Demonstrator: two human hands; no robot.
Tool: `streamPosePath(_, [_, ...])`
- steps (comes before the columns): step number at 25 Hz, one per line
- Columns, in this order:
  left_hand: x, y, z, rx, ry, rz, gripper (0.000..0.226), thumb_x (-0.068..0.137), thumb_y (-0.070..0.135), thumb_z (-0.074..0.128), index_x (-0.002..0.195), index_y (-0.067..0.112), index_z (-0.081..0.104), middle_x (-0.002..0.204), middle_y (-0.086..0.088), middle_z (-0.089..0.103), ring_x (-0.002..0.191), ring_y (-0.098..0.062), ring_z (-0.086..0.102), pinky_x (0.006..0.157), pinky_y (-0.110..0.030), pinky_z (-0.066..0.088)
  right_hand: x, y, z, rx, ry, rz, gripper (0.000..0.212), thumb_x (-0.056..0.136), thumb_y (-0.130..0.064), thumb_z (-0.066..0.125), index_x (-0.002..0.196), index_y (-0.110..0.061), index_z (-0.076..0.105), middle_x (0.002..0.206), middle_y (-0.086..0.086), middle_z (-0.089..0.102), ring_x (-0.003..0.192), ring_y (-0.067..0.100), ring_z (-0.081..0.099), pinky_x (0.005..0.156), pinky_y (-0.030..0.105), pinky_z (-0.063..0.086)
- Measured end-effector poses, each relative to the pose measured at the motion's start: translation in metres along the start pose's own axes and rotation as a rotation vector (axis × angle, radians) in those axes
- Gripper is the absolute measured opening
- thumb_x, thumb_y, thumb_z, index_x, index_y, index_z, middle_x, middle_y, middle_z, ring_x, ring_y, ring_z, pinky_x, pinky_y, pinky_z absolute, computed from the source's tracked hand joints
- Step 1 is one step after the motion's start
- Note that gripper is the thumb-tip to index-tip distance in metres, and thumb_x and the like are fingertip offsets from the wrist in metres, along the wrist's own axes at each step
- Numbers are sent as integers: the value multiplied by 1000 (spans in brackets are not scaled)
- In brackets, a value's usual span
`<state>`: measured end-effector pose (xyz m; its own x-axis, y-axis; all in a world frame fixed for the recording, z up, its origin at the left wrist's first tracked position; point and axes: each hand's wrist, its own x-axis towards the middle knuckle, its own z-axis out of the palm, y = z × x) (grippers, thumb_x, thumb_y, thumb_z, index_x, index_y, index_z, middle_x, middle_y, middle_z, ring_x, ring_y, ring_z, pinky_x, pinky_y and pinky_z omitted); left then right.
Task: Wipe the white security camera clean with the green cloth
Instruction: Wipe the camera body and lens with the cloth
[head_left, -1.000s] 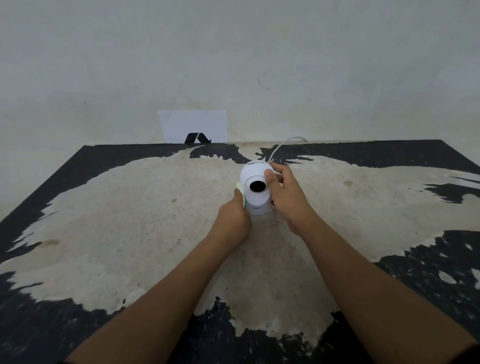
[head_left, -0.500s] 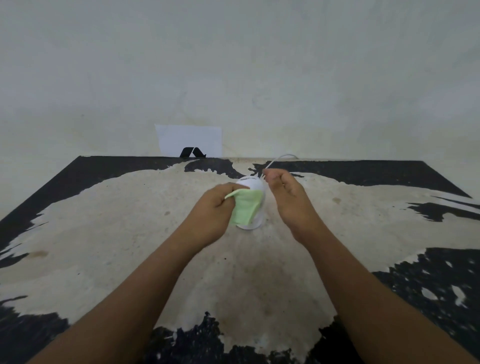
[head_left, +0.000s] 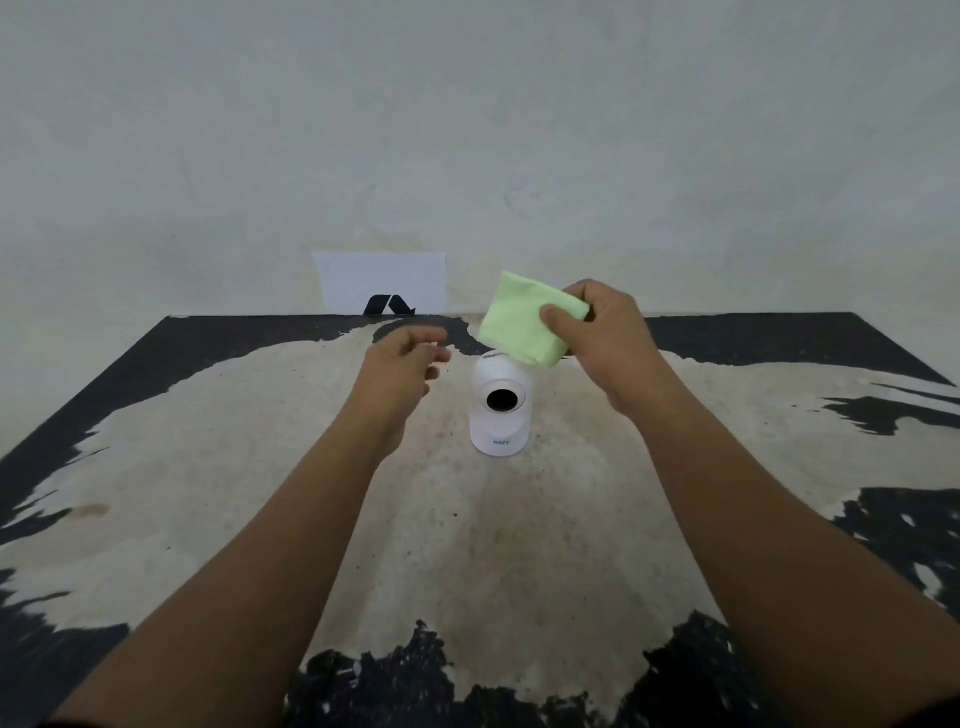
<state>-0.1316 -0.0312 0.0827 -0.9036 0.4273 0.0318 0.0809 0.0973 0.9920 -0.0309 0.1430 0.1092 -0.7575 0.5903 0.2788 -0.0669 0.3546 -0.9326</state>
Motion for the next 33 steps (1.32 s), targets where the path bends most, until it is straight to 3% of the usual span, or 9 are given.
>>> streamPosePath(4, [-2, -47, 5, 309, -187, -91, 52, 87, 17, 59, 136, 24, 42, 125, -6, 52, 95, -16, 53, 76, -30, 45, 20, -3, 7, -374, 134, -85, 12, 81, -20, 62, 89, -12, 62, 78, 2, 59, 70, 20, 53, 55, 27, 38])
streamPosePath(6, [-1, -64, 10, 512, -276, -54, 82, 76, 35, 72, 144, 29, 28, 138, -5, 45, 121, -25, 46, 100, -42, 40, 17, 1, 20, -525, 10, -149, 15, 82, -19, 59, 93, -9, 60, 83, 3, 59, 75, 21, 53, 58, 30, 34])
streamPosePath(9, [-1, -71, 22, 701, -251, 29, 106, 61, 55, 76, 147, 32, 19, 148, -1, 41, 135, -32, 34, 109, -49, 31, -1, 13, 34, -599, -204, -254, 14, 83, -17, 56, 95, -11, 56, 103, 6, 62, 92, 25, 56, 73, 34, 41])
streamPosePath(13, [0, -65, 44, 861, -229, 124, 93, 68, 51, 75, 141, 20, 27, 139, -4, 50, 127, -29, 47, 104, -41, 36, -14, 27, 46, -655, -363, -398, 20, 87, -17, 54, 106, -11, 54, 121, 11, 62, 109, 29, 55, 90, 36, 43])
streamPosePath(16, [7, -74, 46, 866, -170, 175, 80, 68, 55, 70, 133, 21, 36, 126, -2, 56, 115, -26, 54, 97, -41, 43, -7, 33, 52, -818, -430, -448, 42, 91, -38, 53, 126, -16, 55, 136, 6, 53, 126, 23, 45, 104, 30, 31])
streamPosePath(22, [12, -82, 44, 785, -194, 158, 87, 70, 49, 73, 137, 19, 28, 134, -3, 52, 117, -28, 48, 97, -39, 40, 4, 38, 47, -412, -352, 53, 51, 90, -62, 37, 123, -27, 53, 127, 2, 59, 110, 19, 54, 88, 34, 41])
streamPosePath(25, [12, -86, 42, 762, -193, 212, 84, 71, 47, 72, 137, 18, 30, 135, -5, 51, 117, -28, 47, 96, -37, 38, -13, 51, 42, -283, -305, 117, 55, 93, -58, 34, 138, -26, 38, 143, 7, 46, 125, 23, 46, 101, 37, 37])
streamPosePath(29, [11, -86, 48, 892, -194, 347, 59, 84, 44, 58, 134, 19, 40, 130, -9, 50, 116, -27, 49, 99, -39, 35, -30, 48, 52, -722, -351, -197, 71, 87, -63, 34, 147, -26, 23, 160, 4, 14, 148, 28, 4, 119, 49, 5])
streamPosePath(33, [17, -89, 55, 987, -138, 300, 53, 91, 43, 45, 138, 19, 40, 139, -11, 48, 128, -28, 44, 105, -43, 31, -17, 29, 70, -1130, -407, -308, 68, 86, -72, 22, 134, -32, 48, 154, -2, 31, 145, 30, 16, 117, 56, 0])
